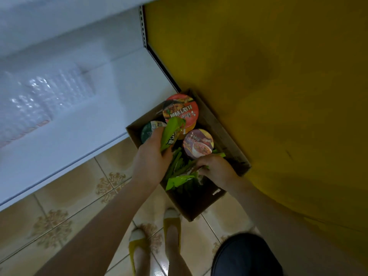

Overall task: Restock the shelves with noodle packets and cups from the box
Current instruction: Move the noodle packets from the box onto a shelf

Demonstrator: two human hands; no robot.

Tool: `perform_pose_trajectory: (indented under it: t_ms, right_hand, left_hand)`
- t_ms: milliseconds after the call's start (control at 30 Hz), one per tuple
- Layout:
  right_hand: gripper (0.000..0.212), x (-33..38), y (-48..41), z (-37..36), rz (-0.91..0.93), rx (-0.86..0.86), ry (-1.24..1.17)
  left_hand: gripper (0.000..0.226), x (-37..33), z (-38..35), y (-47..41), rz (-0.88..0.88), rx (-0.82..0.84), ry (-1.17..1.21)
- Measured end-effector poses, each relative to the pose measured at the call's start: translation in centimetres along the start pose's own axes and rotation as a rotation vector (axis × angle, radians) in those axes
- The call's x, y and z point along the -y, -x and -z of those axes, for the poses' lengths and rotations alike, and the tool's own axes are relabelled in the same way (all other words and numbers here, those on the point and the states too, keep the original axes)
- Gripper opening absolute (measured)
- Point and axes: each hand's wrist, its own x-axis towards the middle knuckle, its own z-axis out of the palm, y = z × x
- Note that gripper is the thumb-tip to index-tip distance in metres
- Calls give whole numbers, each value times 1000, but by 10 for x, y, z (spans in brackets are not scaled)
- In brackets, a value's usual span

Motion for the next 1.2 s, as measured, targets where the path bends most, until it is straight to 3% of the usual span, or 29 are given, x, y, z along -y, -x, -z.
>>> perform_pose_trajectory:
  t_ms: [300,567,900,1200]
  right_hand:
    - [18,101,19,95,139,-37,35]
    - [15,216,27,146,334,-90,14]
    - [14,384,35,164,576,-83,89]
    - [7,513,20,152,729,-135,117]
  left_hand:
    - [47,-78,128,22,-81,-226,-41]
    - [44,-101,246,81,62,-486,30]
    - [45,-67,375,178,223,-788,10]
    - [45,-18,450,226,315,-901,33]
